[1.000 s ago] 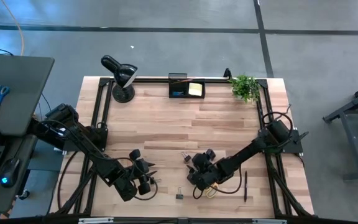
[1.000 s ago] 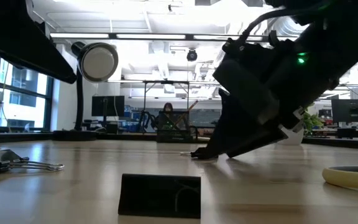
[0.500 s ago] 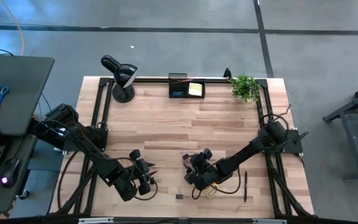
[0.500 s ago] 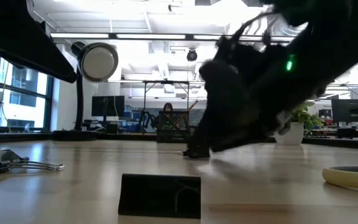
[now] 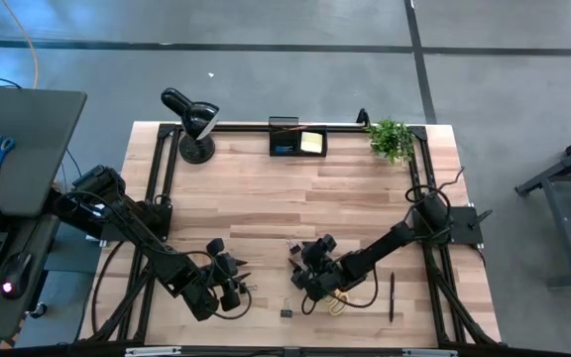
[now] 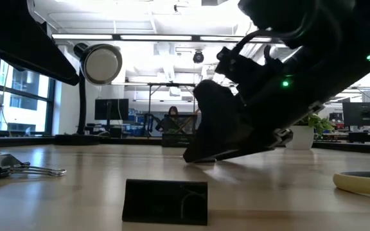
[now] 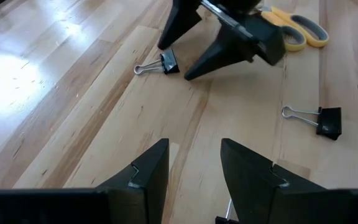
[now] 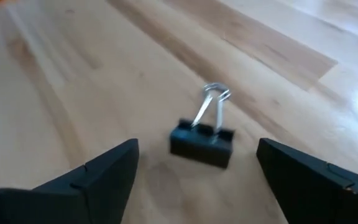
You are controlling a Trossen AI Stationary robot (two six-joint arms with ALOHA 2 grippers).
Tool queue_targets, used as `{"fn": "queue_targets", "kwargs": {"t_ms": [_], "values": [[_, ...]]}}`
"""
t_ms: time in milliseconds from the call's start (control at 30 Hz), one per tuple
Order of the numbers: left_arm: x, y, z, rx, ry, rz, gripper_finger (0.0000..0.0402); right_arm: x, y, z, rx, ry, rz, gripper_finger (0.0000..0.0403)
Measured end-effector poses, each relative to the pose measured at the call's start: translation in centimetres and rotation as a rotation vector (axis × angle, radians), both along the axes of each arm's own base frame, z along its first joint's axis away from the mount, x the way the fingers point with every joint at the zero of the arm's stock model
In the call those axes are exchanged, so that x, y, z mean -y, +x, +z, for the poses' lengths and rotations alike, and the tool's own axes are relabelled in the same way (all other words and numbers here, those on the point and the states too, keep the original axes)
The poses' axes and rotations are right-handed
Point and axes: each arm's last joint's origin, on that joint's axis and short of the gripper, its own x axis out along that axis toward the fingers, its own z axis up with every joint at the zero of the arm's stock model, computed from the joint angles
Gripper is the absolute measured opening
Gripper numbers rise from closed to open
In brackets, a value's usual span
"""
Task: Pick and place office supplies into organizer
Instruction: Put the black binder clip into the black desk organizer
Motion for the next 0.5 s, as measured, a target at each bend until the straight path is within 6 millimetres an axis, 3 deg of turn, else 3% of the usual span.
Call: {"fn": "queue_targets", "kwargs": {"t_ms": [233, 500], "values": [[0.0, 0.0, 0.0, -0.003, -0.006, -0.004, 0.0134, 1.2, 0.3, -0.1, 0.02, 0.033, -0.075, 0.0313], [0.0, 0.0, 0.0, -0.003, -0.006, -0.004, 0.0134, 1.1, 0.1, -0.2, -0.029, 0.038, -0.048, 0.0288]]}}
